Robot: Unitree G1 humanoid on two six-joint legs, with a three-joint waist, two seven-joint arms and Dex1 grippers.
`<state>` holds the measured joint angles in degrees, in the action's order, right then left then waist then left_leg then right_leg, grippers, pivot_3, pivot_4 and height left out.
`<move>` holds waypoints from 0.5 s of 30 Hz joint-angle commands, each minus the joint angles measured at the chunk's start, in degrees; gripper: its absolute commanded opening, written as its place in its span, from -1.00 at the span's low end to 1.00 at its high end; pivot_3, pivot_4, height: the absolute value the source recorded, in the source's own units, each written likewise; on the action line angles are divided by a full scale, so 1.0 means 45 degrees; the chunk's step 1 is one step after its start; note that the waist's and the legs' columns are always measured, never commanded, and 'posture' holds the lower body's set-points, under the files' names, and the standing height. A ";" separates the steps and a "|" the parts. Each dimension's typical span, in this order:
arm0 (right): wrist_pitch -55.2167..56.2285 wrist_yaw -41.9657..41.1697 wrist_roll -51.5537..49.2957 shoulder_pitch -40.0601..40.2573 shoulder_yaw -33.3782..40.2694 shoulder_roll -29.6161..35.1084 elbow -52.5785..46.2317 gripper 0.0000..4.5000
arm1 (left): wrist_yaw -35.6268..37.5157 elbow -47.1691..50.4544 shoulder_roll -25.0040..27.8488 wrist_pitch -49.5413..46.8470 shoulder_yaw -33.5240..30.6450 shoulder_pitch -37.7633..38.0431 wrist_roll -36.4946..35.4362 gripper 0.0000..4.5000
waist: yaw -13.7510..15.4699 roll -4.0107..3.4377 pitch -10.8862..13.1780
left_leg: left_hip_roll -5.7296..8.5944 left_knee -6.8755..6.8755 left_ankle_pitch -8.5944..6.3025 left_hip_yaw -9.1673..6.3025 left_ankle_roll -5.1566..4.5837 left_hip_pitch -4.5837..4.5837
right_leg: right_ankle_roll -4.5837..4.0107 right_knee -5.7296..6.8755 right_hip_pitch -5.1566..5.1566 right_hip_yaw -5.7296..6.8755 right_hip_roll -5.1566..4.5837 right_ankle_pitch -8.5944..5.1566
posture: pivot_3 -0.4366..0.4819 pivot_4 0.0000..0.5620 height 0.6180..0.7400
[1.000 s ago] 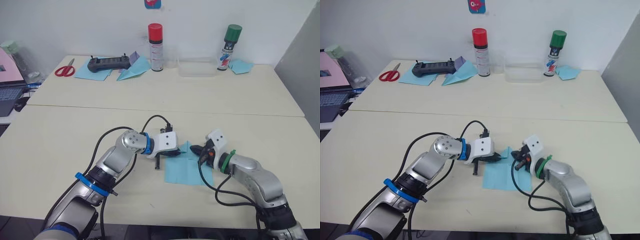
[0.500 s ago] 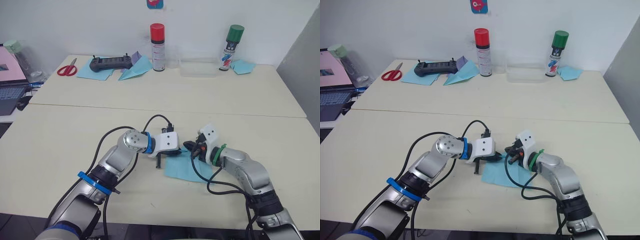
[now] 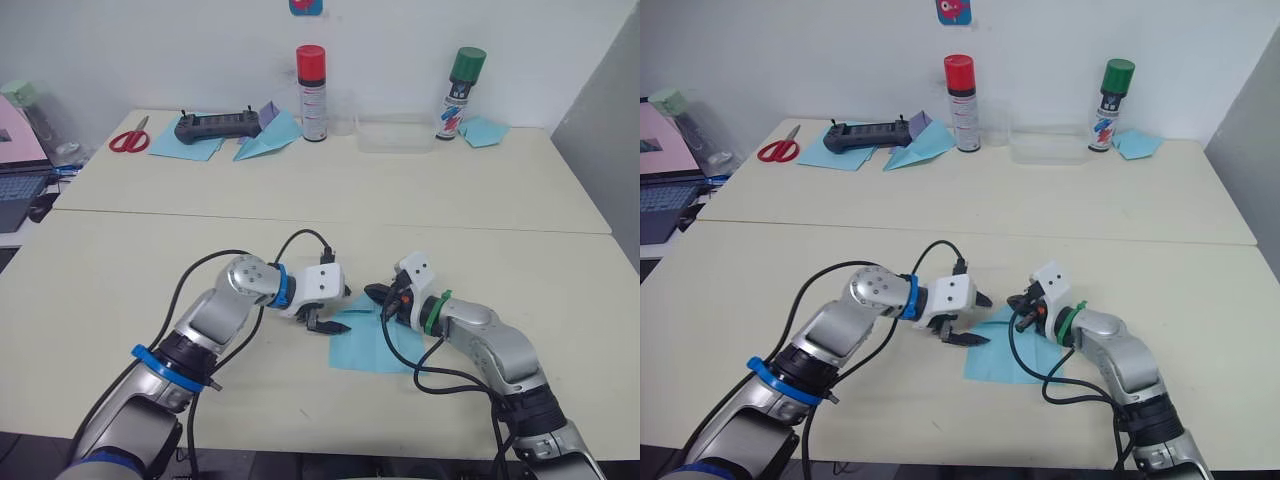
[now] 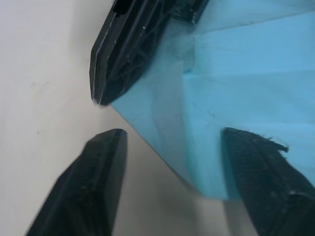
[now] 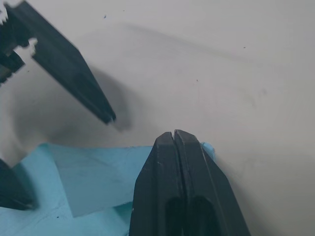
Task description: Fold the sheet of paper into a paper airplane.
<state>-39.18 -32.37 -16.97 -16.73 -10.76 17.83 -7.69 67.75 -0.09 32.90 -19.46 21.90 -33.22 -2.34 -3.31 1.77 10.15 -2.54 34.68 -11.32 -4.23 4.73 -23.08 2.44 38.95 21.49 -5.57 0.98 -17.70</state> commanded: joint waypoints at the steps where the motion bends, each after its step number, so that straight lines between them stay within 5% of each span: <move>1: -0.0479 -0.0368 -0.0010 0.0531 -0.0338 0.0386 -0.0218 -1.00 | -0.1343 -0.0261 -0.1022 -0.1477 -0.2588 -0.0103 -0.2114 0.97 | 0.0030 -0.0006 0.0004 | 0.0001 0.0000 0.0000 0.0000 0.0000 0.0000 | 0.0000 -0.0001 -0.0001 0.0000 -0.0001 0.0000 | -0.05 -0.47 1.00; 3: -0.0633 -0.0576 -0.0146 0.0644 -0.0408 0.0550 -0.0434 -1.00 | -0.2260 -0.0693 -0.2141 -0.1786 -0.3554 0.0413 -0.3015 0.83 | 0.0059 -0.0005 0.0003 | 0.0004 0.0010 0.0000 -0.0009 0.0000 -0.0011 | 0.0005 -0.0002 -0.0003 0.0014 -0.0007 -0.0002 | -0.05 -0.47 1.00; 8: -0.0747 -0.0622 -0.0099 0.0711 -0.0346 0.0593 -0.0559 -1.00 | -0.3037 -0.0989 -0.3244 -0.1289 -0.3155 0.1300 -0.2734 0.18 | 0.0026 -0.0004 0.0004 | 0.0005 0.0011 -0.0001 -0.0012 -0.0001 -0.0009 | 0.0012 -0.0003 -0.0006 0.0013 -0.0005 -0.0004 | -0.05 -0.47 1.00; 15: -0.0806 -0.0648 -0.0027 0.0720 -0.0346 0.0621 -0.0582 -1.00 | -0.3037 -0.1255 -0.3161 -0.0779 -0.1936 0.1861 -0.1968 -0.85 | 0.0020 -0.0004 0.0003 | 0.0008 0.0012 -0.0001 -0.0009 0.0000 0.0002 | 0.0012 0.0000 -0.0014 0.0005 -0.0004 -0.0004 | -0.05 -0.47 1.00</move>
<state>-40.80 -34.90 -17.18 -14.67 -10.98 19.99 -11.04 53.43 -7.27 18.04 -23.69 12.14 -24.94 -11.82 -3.22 1.75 10.17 -2.51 34.73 -11.33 -4.27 4.73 -23.08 2.49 38.95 21.43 -5.55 0.96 -17.72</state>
